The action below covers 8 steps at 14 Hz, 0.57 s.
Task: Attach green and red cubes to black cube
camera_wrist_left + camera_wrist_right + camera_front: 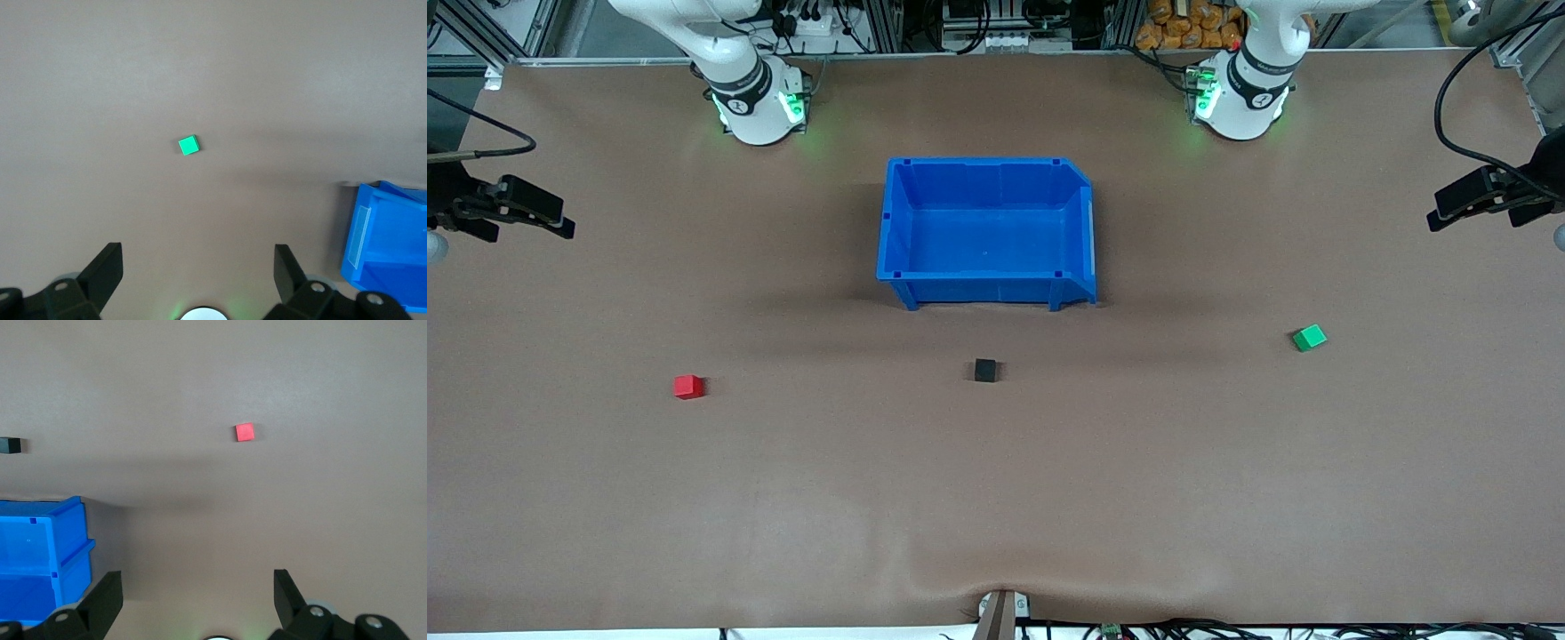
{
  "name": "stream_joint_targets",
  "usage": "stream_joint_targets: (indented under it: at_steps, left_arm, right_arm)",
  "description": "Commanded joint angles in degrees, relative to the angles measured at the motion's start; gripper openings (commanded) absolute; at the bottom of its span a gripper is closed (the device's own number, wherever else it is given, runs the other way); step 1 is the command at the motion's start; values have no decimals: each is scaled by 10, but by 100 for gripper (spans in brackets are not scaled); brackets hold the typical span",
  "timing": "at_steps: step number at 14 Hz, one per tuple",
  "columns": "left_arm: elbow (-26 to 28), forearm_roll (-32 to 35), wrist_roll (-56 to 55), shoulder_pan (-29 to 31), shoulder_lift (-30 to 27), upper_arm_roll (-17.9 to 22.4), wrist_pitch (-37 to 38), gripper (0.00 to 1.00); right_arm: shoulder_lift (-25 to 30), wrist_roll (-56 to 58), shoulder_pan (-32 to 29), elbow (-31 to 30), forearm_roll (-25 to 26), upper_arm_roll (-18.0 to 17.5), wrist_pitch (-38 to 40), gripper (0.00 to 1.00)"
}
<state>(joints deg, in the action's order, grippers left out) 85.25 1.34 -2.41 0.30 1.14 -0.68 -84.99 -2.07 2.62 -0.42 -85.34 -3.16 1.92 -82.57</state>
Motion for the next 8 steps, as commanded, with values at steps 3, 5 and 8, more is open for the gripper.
stream_joint_targets:
  at_steps: [3, 5, 8]
  left_arm:
    - [-10, 8, 1, 2, 4, -3, 3, 100]
    - [-9, 12, 0, -3, 5, -4, 2, 100]
    - [-8, 4, 5, 4, 14, -4, 3, 100]
  right_arm:
    - [5, -8, 2, 0, -4, 0, 1, 100]
    - [5, -8, 2, 0, -5, 1, 1, 100]
    - [5, -8, 2, 0, -4, 1, 1, 100]
